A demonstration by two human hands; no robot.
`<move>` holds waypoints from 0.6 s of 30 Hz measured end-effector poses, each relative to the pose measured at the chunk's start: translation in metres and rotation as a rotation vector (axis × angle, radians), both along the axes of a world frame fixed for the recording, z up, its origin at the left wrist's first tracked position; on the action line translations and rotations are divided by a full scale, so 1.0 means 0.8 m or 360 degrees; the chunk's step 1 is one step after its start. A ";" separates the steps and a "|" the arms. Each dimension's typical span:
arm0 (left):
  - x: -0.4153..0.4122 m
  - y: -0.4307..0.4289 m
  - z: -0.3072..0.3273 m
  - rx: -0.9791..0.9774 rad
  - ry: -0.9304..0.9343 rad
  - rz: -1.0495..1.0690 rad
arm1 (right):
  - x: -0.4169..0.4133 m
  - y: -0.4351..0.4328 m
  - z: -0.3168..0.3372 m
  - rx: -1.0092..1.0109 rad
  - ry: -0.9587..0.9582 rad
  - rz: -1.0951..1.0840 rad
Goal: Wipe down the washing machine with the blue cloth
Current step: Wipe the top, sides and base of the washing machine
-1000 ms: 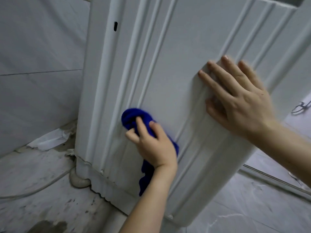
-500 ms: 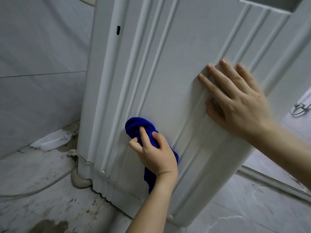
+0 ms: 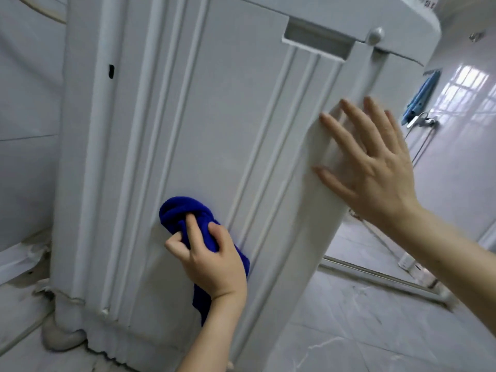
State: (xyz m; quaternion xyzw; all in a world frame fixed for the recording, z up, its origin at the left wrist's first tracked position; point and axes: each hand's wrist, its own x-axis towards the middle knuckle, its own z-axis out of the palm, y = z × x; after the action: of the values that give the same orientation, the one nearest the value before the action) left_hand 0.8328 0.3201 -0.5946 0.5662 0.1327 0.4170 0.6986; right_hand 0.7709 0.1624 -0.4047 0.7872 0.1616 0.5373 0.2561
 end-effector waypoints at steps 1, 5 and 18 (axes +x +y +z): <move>-0.002 0.000 0.005 -0.0049 0.0006 -0.0021 | -0.005 -0.010 0.000 0.0106 -0.0021 -0.0013; -0.009 -0.009 0.069 -0.0006 -0.0157 -0.0075 | -0.011 -0.023 -0.032 0.0706 -0.0019 0.0161; -0.026 -0.040 0.009 0.0816 -0.0391 -0.0002 | 0.019 0.018 -0.142 0.1840 0.0100 0.1004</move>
State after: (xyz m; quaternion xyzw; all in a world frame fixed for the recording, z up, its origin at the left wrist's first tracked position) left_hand 0.8120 0.2882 -0.5877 0.6697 -0.0632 0.5019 0.5437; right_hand 0.7861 0.1770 -0.5184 0.7281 0.0773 0.5637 -0.3823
